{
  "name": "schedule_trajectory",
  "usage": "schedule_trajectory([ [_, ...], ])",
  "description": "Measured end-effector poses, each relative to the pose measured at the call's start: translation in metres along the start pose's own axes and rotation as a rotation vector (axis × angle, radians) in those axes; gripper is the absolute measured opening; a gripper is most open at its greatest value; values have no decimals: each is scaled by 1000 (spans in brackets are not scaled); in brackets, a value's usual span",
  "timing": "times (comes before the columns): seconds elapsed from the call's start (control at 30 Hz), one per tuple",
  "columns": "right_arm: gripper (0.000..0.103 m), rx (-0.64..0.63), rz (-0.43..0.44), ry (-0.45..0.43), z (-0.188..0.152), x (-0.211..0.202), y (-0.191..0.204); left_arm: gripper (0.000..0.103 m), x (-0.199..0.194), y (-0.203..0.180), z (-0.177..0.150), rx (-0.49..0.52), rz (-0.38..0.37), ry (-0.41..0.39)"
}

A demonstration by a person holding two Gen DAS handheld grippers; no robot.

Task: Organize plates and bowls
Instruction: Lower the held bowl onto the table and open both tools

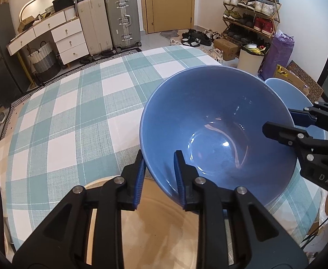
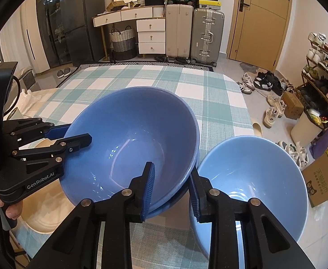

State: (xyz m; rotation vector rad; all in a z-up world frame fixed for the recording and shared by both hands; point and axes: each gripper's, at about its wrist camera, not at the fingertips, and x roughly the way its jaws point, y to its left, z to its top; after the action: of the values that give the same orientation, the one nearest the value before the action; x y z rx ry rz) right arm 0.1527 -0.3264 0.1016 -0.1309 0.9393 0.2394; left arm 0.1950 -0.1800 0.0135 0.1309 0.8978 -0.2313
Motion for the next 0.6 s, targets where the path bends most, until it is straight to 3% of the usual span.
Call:
schedule_trajectory([
  [0.33,35,-2,7,-4,1,0,-2,48,4,8,-3,-37,-47,24],
  [0.43,45,-8,18,-5,1,0,0,59,1,12,-3,-49,-60,20],
  [0.5,54,-9,10,-1,1,1,2,72,-1,14,-3,-60,-73,14],
  [0.6,66,0,19,-6,1,1,1,75,-7,17,-2,-72,-94,10],
])
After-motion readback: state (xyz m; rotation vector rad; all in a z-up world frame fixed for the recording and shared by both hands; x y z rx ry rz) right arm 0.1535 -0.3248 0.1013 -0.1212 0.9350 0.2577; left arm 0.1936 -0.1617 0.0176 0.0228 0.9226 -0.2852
